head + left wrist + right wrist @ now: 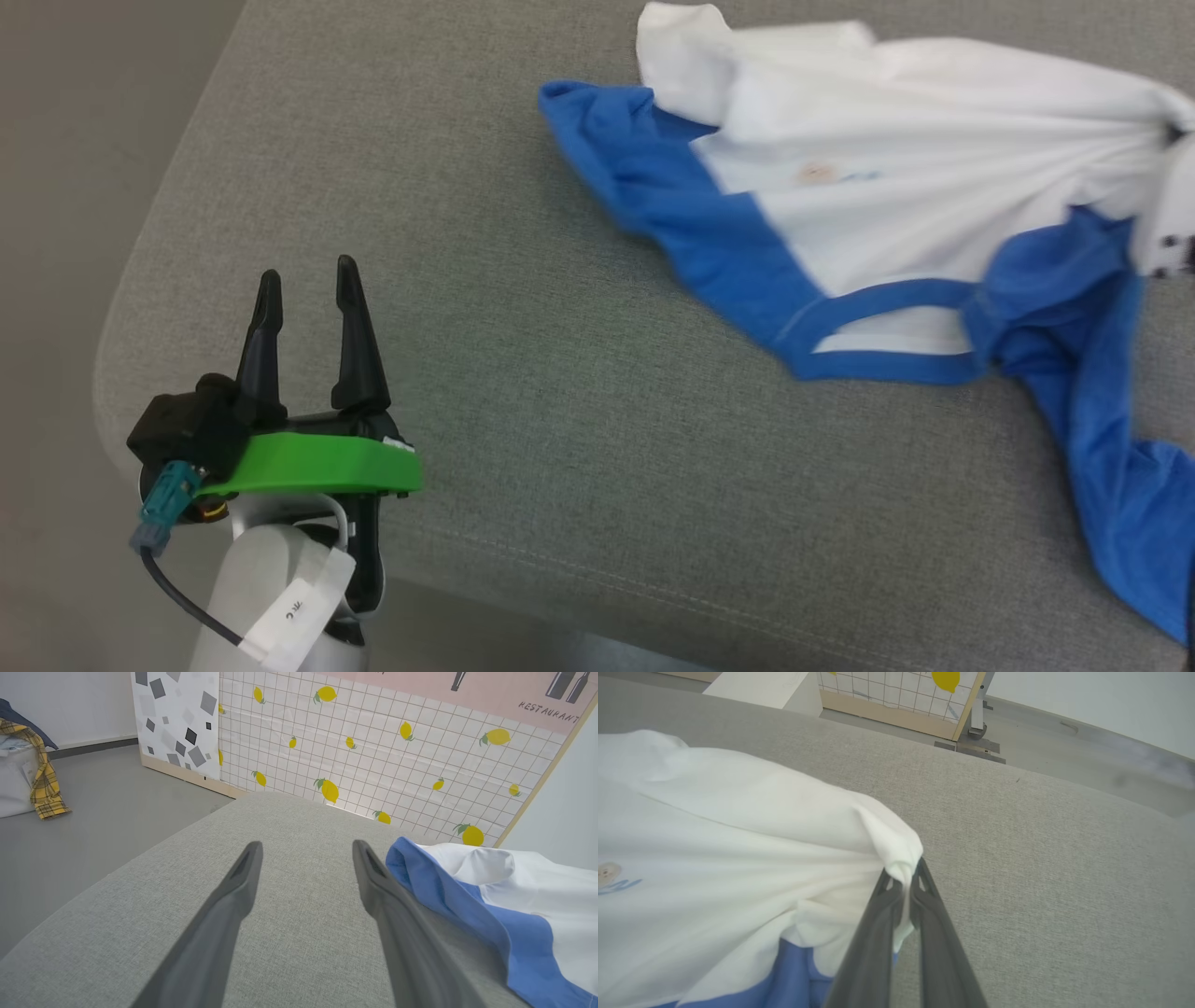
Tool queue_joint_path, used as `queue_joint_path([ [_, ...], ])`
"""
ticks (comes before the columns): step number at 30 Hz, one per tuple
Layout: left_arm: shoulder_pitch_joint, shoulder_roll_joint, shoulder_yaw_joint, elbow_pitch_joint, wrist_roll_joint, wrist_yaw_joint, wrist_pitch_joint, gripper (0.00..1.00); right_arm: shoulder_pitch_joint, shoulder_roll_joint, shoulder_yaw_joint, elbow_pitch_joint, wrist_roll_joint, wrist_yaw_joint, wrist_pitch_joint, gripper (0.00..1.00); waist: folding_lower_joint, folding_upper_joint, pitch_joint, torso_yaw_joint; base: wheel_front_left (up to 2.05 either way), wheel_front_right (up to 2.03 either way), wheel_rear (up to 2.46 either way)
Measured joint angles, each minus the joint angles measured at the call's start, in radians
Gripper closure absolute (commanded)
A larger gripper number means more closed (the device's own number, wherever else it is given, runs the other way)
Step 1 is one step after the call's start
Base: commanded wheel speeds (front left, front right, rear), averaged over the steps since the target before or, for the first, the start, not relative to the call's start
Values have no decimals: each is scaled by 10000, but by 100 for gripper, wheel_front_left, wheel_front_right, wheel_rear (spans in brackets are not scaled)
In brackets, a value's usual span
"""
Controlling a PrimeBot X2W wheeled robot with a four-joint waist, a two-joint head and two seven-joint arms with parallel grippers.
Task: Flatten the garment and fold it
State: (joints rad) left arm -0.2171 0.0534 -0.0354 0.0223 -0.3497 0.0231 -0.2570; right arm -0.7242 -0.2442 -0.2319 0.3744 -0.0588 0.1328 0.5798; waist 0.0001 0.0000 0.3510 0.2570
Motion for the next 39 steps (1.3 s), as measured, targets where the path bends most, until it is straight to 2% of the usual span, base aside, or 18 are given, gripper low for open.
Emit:
queue_joint_path([
  [5,-3,-2,-75,40,6,-31,0,0,-24,-186,-1455,282,-571,-2,-186,100,-1,0,-31,-93,0,0,0],
  [6,-2,-2,-67,52,6,-44,0,0,-2,-127,-1567,362,-570,-4,-240,52,-1,0,-44,-118,0,0,0],
  [7,-1,-4,-50,59,8,-46,0,0,26,-40,-1628,414,-535,-4,-295,0,-1,0,-57,-144,0,0,0],
  [10,15,-4,54,98,65,-48,0,0,289,476,-1613,309,-251,-4,-825,0,0,0,-126,-281,0,0,0],
  [14,47,-4,132,203,198,-142,0,0,1275,1080,-1218,-499,435,-4,-1990,0,-1,0,-346,-485,0,0,0],
  [19,345,-4,171,295,288,-226,0,0,3305,1490,-2,-2138,1331,-4,-3593,0,-1,0,-709,-864,0,0,0],
  [22,369,-2,-15,395,314,-280,0,0,4543,1730,487,-2913,1703,-4,-4126,0,-1,0,-892,-1180,0,0,0],
  [29,-149,-8,-1214,1833,495,-577,111,0,6188,1919,1331,-3695,2330,-4,-4349,0,-1,0,-1141,-2126,0,0,0],
  [36,-2025,-23,-2080,3446,-481,-675,1515,0,6237,1923,1850,-3760,2920,-4,-4474,0,-1,0,-1039,-3128,0,0,0],
  [39,-2720,-42,-2213,4040,-775,-516,2209,0,6215,1923,2092,-3735,3066,-4,-4546,0,-1,0,-912,-3499,0,0,0],
])
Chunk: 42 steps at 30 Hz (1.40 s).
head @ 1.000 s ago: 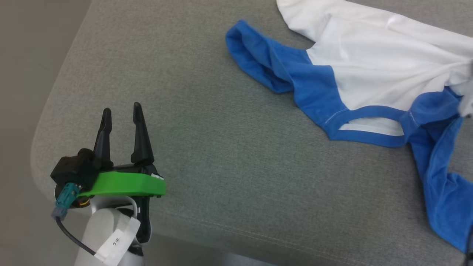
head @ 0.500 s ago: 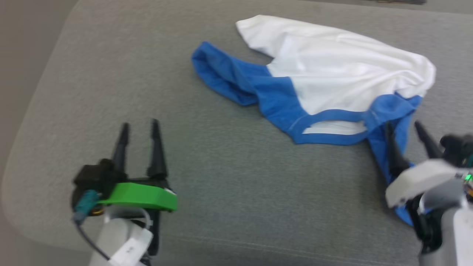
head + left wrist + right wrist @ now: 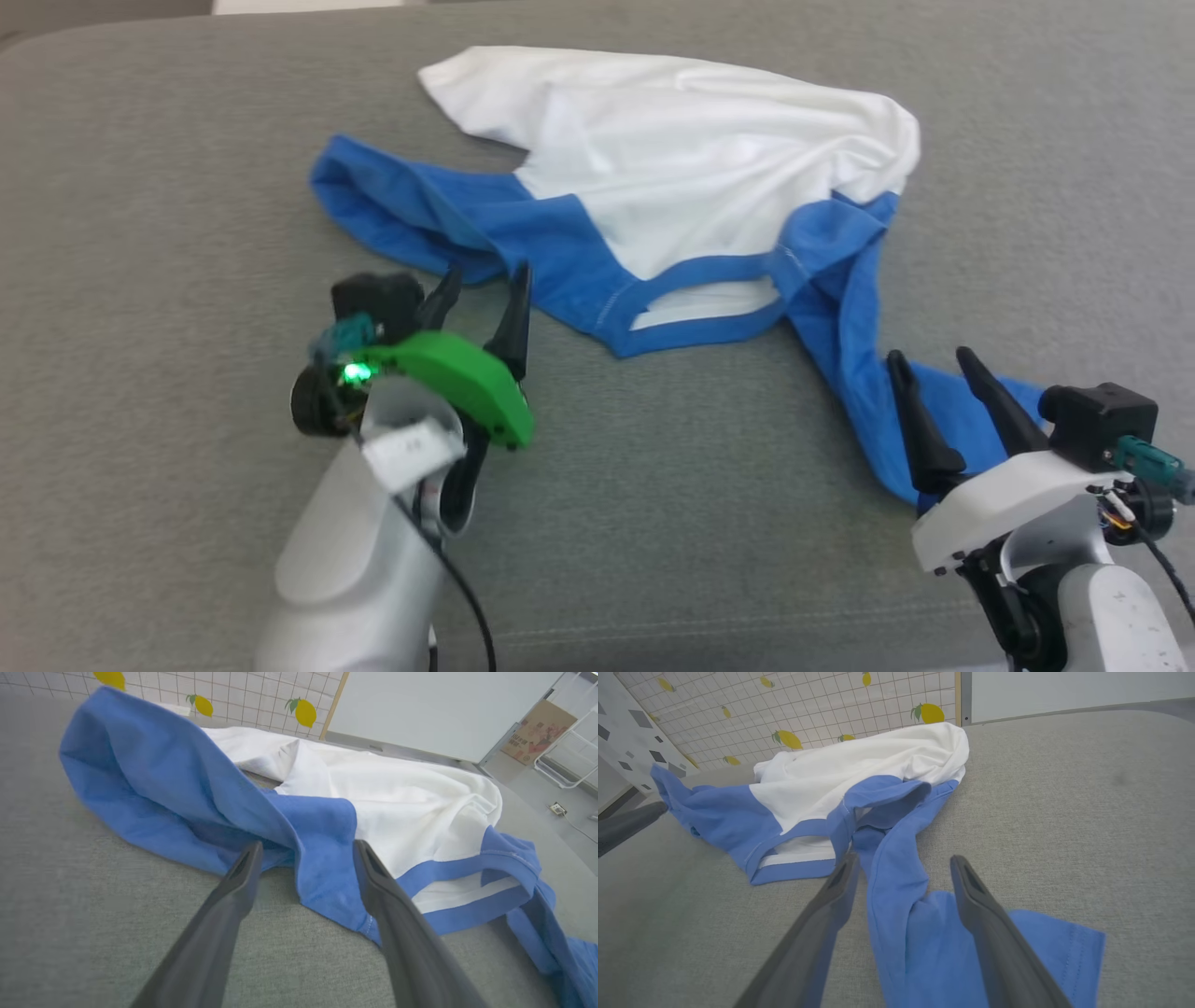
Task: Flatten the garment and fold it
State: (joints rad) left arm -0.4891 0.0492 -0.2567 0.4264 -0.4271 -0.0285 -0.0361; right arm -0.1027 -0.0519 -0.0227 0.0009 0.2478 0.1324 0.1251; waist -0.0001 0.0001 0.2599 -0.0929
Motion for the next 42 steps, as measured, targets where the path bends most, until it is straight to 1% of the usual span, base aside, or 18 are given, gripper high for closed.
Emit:
queue_joint_path([
  [3,-570,-8,107,491,-232,359,562,0,-24,0,201,58,96,0,-46,0,0,0,151,-315,0,0,0],
  [4,-758,2,167,648,-259,539,771,0,-42,0,251,86,107,-2,-82,0,0,0,210,-409,0,0,0],
  [6,-1081,86,288,959,-226,1045,1175,0,-91,0,336,142,169,-2,-127,0,0,0,345,-563,0,0,0],
  [10,-1492,364,510,1235,-163,1636,1563,0,-145,0,466,203,280,-2,-217,0,0,0,571,-760,0,0,0],
  [13,-1638,539,600,1310,-136,1791,1707,0,-215,0,512,242,339,-2,-284,0,0,0,712,-842,0,0,0],
  [14,-1674,575,619,1304,-136,1793,1745,4,-219,0,522,253,355,-2,-297,0,0,0,751,-856,0,0,0],
  [15,-1699,600,629,1273,-136,1795,1733,51,-219,0,525,261,355,-2,-305,0,0,0,778,-859,0,0,0],
  [16,-1709,614,625,1241,-136,1795,1678,80,-219,0,527,267,355,-2,-305,0,0,0,788,-848,0,0,0],
  [17,-1710,614,629,1174,-144,1776,1641,100,-219,0,520,272,355,-2,-305,0,0,0,793,-821,0,0,0],
  [21,-1660,600,640,830,-199,1599,1185,100,-222,2,466,291,355,-2,-322,0,0,0,745,-624,0,0,0],
  [23,-1461,589,717,518,-278,1597,857,100,-223,0,410,282,353,-2,-318,0,0,0,678,-512,0,0,0],
  [27,-226,685,1007,-405,-454,1628,420,100,-211,-2,215,201,351,-2,-192,0,0,-1,468,-255,0,0,0],
  [33,2357,1363,1693,-2165,-564,2148,257,100,64,-2,-213,100,240,-2,401,0,0,0,148,248,0,0,0],
  [35,2942,1455,1981,-2520,-704,2251,247,100,217,0,-309,100,144,-2,692,0,0,0,69,410,0,0,0],
  [37,3344,1505,2180,-2650,-949,2251,238,100,285,4,-378,77,40,-2,867,0,0,0,8,569,0,0,0],
  [38,3474,1505,2266,-2679,-1074,2265,192,63,285,4,-426,54,12,-2,880,0,0,-1,-20,653,0,0,0],
  [39,3559,1513,2301,-2675,-1104,2263,161,0,285,0,-433,35,-59,-2,926,0,0,0,-46,728,0,0,0],
  [42,3618,1421,2497,-2673,-1172,2322,-339,0,252,6,-443,23,-222,-2,1011,0,0,0,-101,912,0,0,0],
])
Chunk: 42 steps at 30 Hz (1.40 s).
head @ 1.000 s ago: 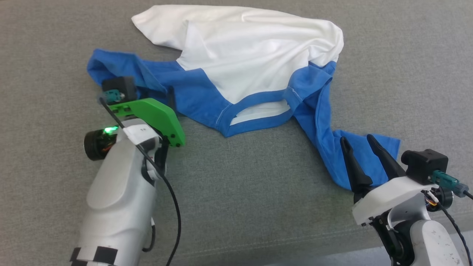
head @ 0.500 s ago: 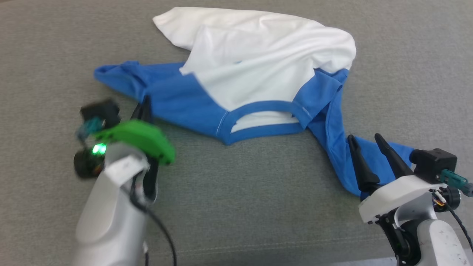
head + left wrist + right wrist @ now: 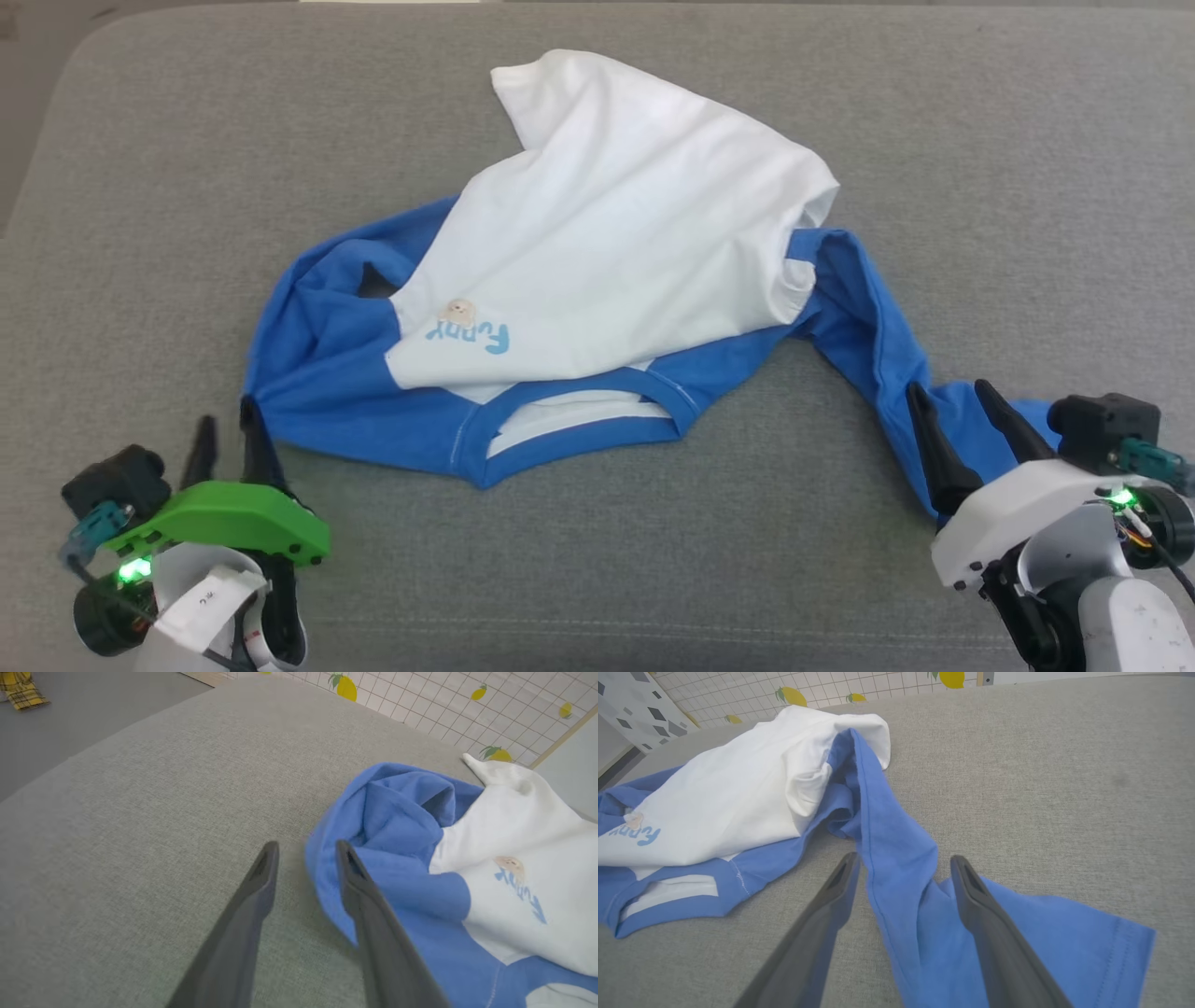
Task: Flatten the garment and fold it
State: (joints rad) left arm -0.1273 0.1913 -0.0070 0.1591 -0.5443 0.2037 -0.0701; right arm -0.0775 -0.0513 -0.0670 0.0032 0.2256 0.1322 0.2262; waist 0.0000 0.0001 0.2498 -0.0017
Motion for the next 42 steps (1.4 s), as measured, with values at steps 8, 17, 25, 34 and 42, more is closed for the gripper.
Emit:
queue_joint_path([
  [8,-93,-437,-198,2,113,-391,-1452,0,-791,4,-121,909,-1193,0,573,0,0,0,102,434,0,0,0],
  [17,-445,-759,-439,199,347,-773,-1801,0,-1538,-71,-265,2036,-2148,0,3141,95,0,0,420,925,0,0,0],
  [25,-726,-1018,-506,485,623,-1064,-1839,0,-2045,-1916,-1864,1662,-2736,6,3588,100,0,0,589,1281,0,0,0],
  [34,-1125,-1225,-545,510,796,-1287,-1868,0,-4256,-4452,-2314,2383,-3064,6,2769,100,1,0,1050,1577,0,0,0],
  [42,-1418,-1292,-527,525,890,-1411,-1868,0,-5732,-4694,-1287,3390,-2964,6,2222,61,1,0,1558,1877,0,0,0],
])
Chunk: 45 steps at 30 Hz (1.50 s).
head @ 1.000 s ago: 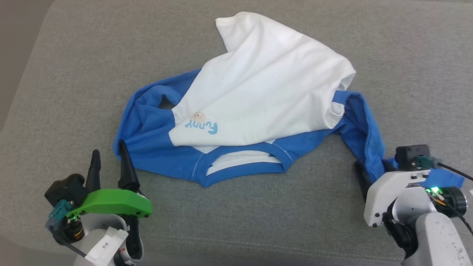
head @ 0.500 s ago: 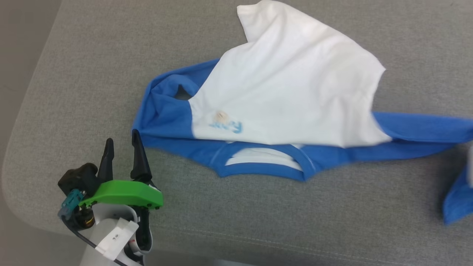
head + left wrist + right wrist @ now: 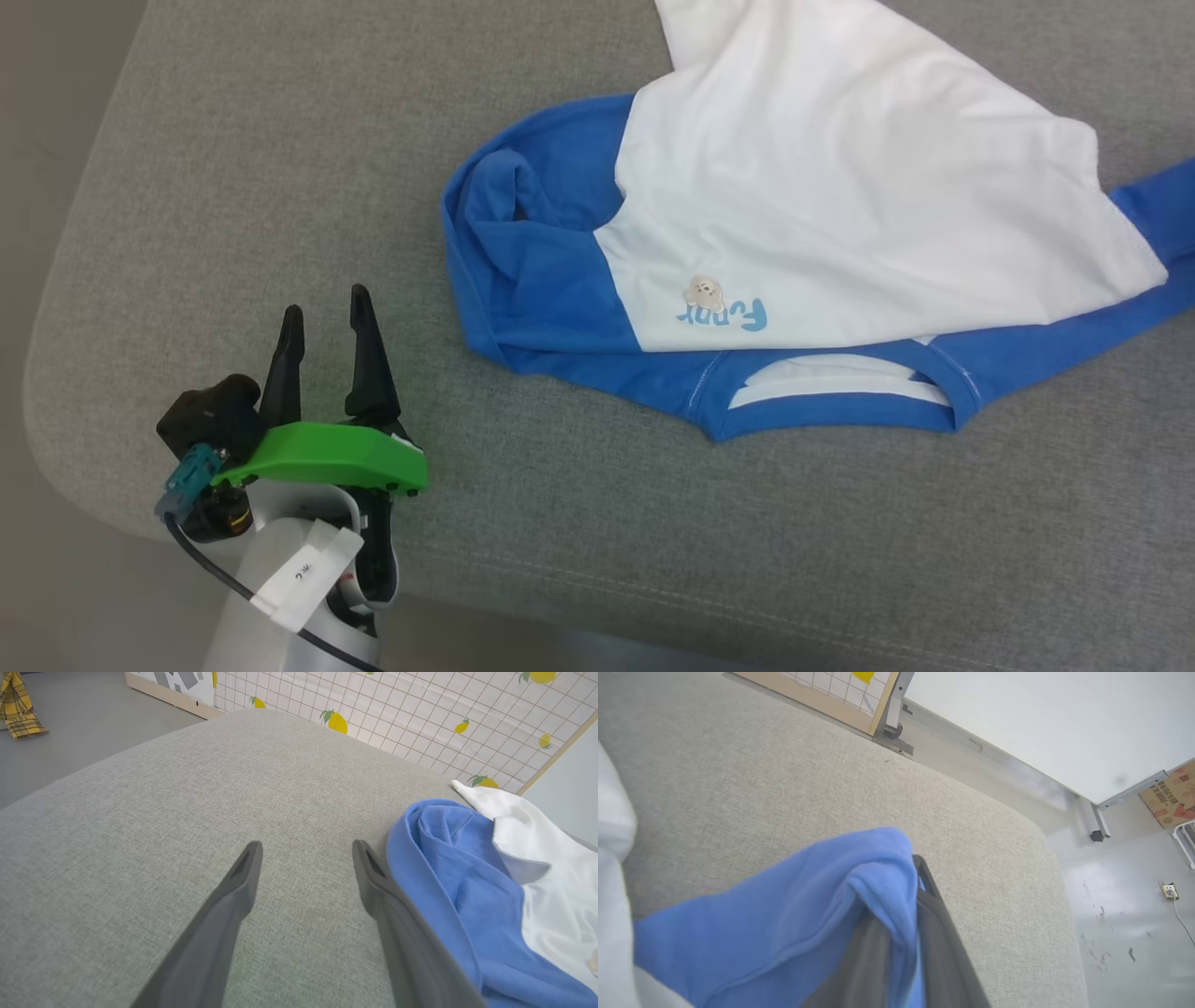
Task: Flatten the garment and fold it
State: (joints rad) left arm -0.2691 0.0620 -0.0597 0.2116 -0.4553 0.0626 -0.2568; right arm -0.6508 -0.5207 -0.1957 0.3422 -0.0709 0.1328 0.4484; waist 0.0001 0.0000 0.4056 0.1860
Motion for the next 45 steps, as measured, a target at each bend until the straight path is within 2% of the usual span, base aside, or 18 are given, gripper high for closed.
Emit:
queue_joint_path([
  [1,-9,-8,-2,4,2,0,0,0,-56,69,82,140,90,0,-42,14,0,0,49,22,0,0,0],
  [2,-18,-19,-10,4,10,0,-2,0,-112,192,111,274,194,0,-67,0,0,0,97,47,0,0,0],
  [6,-39,-42,-54,8,48,0,0,0,-128,629,111,428,405,0,-481,0,0,0,123,68,0,0,0],
  [10,-15,-61,-4,27,71,-2,-2,0,398,1195,-59,-144,836,0,-1127,0,0,0,-105,5,0,0,0],
  [21,573,4,-176,268,690,-146,0,0,4326,3939,320,-3193,2067,-2,-2782,0,-1,0,-1328,-657,0,0,0],
  [24,514,136,-573,328,1043,-303,159,0,5130,4374,654,-3653,2165,-4,-3212,0,-1,0,-1552,-987,0,0,0],
  [29,-526,462,-1191,696,1429,-642,1005,0,5730,4604,1471,-3870,2207,-4,-3791,0,-1,0,-1687,-1629,0,0,0],
  [38,-4008,1237,-2151,2406,1981,-1513,3310,0,5565,4681,2727,-3605,2579,-4,-4391,0,-2,0,-1225,-2823,0,0,0],
  [45,-6033,1883,-2142,4523,2188,-1540,5823,0,5009,4686,3323,-3457,2922,-4,-4717,0,-1,0,-485,-3713,0,0,0],
])
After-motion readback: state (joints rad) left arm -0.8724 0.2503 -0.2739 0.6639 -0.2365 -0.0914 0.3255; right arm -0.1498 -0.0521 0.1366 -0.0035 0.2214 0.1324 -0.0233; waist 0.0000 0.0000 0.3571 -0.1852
